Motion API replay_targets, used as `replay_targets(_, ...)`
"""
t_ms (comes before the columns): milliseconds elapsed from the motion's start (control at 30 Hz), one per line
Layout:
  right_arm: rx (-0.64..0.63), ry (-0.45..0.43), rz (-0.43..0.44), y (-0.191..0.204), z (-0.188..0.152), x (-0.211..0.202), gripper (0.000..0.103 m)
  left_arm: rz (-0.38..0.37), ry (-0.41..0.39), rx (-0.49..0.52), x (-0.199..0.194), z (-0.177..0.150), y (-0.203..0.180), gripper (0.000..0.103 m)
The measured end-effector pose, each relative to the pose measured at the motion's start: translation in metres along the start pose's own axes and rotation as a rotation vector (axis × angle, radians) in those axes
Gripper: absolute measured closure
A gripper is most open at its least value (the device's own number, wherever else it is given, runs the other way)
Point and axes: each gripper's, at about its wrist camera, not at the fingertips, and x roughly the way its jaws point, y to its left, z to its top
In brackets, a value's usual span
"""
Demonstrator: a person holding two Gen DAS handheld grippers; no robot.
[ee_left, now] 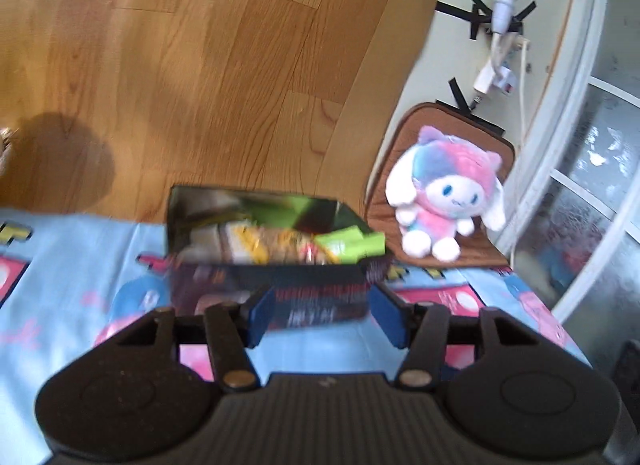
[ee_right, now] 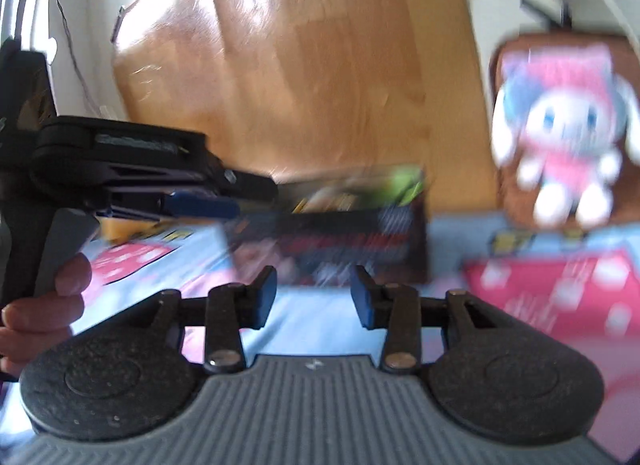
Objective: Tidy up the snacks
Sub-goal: 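Grasp the pink-labelled clear packet with the left tool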
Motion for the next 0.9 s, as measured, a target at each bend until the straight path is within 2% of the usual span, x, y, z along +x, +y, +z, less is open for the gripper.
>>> replay_targets(167,0.081,0.129,0.131,0.014,-0.027,-0.014,0.059,0.022,0.047,-0.092,-0.037,-0.042,0.024,0.049)
replay_targets(433,0.059,0.211,0.244,0.047,-0.04,-0.014,0.059,0.065,0.055,-0.242,-0.092,-0.09,0.065,0.049)
replay_targets(567,0.067,0.267,0.289,0.054,-0.044,-0.012,0.057,0.063,0.071,-0.27,-0.102,-0.107,0.068,0.049)
replay_targets(667,0.053,0.319,0.396,0.06,-0.047,-0.016,0.059,0.059,0.087,-0.278,-0.101,-0.114,0.069,0.049)
replay_targets(700,0.034,0.314,0.403,0.063,-0.046,-0.018,0.059,0.061,0.093,-0.283,-0.1,-0.115,0.07,0.049)
replay_targets(767,0.017,0.273,0.351,0.064,-0.042,-0.021,0.058,0.053,0.104,-0.293,-0.097,-0.116,0.072,0.049)
replay_targets(900,0.137,0.266,0.298,0.041,-0.033,-0.008,0.058,0.003,0.122,-0.328,-0.091,-0.118,0.074,0.049)
